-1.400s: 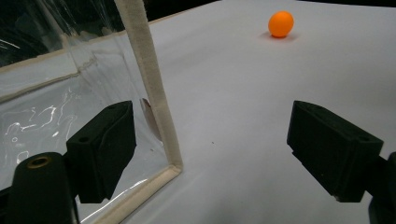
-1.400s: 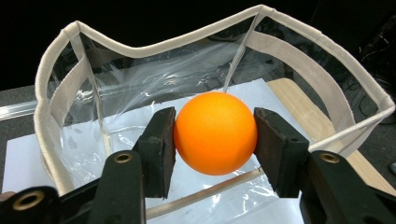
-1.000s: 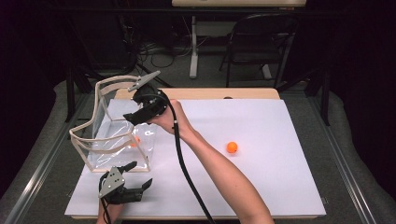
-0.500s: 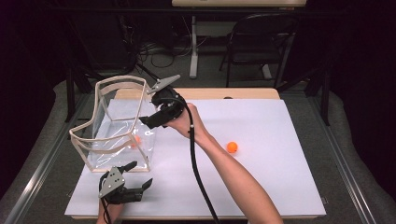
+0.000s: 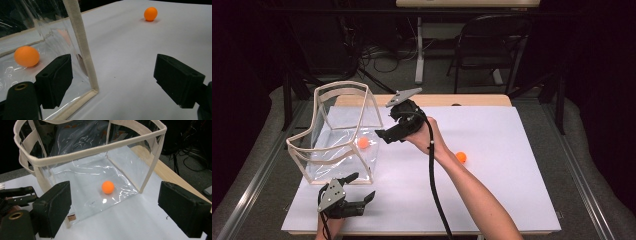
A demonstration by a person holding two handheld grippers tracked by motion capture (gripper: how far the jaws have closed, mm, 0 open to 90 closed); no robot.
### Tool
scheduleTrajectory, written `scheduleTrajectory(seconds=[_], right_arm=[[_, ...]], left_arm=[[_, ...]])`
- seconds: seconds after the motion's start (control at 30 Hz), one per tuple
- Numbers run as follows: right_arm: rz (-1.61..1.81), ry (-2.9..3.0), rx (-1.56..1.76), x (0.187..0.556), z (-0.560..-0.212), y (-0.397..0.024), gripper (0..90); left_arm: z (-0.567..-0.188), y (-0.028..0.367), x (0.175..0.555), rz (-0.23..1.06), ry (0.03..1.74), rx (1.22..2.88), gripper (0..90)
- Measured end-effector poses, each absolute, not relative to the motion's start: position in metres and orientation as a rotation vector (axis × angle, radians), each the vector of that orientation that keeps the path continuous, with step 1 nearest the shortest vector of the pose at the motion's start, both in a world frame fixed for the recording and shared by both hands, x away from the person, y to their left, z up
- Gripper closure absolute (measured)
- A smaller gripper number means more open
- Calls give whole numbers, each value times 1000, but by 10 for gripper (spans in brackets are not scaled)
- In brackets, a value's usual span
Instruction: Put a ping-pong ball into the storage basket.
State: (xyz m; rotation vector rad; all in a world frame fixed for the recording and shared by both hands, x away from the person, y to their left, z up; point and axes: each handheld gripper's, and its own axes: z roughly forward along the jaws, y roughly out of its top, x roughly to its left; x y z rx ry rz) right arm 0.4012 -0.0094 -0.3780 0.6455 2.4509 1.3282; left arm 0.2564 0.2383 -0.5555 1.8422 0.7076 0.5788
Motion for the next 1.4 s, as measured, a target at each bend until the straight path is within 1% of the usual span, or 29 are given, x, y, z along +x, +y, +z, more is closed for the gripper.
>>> scheduleTrajectory(seconds=[0.67,1.4], right_arm=[[1319,2445,710,383,-405,-47,83],[1244,2451,803,353,-459,-81,58]], left_arm=[[-555,239,256,581,708,1841,157],[-555,241,255,579,708,1831,157]])
